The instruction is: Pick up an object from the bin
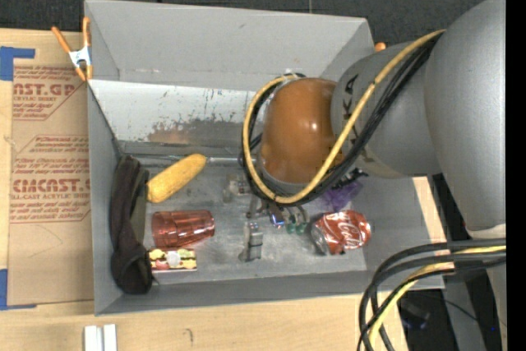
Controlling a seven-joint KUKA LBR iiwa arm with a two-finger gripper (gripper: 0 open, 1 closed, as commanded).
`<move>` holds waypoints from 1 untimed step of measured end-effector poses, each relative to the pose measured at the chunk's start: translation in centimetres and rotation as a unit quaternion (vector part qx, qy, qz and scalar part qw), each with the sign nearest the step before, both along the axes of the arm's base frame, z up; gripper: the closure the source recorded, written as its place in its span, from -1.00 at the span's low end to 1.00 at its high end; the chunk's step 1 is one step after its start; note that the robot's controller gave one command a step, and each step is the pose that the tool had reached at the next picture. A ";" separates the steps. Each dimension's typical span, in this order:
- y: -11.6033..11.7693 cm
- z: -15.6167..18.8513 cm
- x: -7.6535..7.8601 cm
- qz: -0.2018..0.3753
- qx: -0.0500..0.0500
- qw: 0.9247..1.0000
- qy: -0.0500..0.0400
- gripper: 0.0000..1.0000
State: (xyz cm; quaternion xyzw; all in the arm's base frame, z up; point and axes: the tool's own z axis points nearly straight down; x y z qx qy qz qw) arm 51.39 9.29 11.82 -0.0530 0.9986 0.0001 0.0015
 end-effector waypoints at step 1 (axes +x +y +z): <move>8.9 2.6 1.4 -0.003 0.001 1.000 0.001 -1.00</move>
Offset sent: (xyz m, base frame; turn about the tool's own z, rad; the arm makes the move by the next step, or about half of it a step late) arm 0.0009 0.0839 0.0378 -0.3133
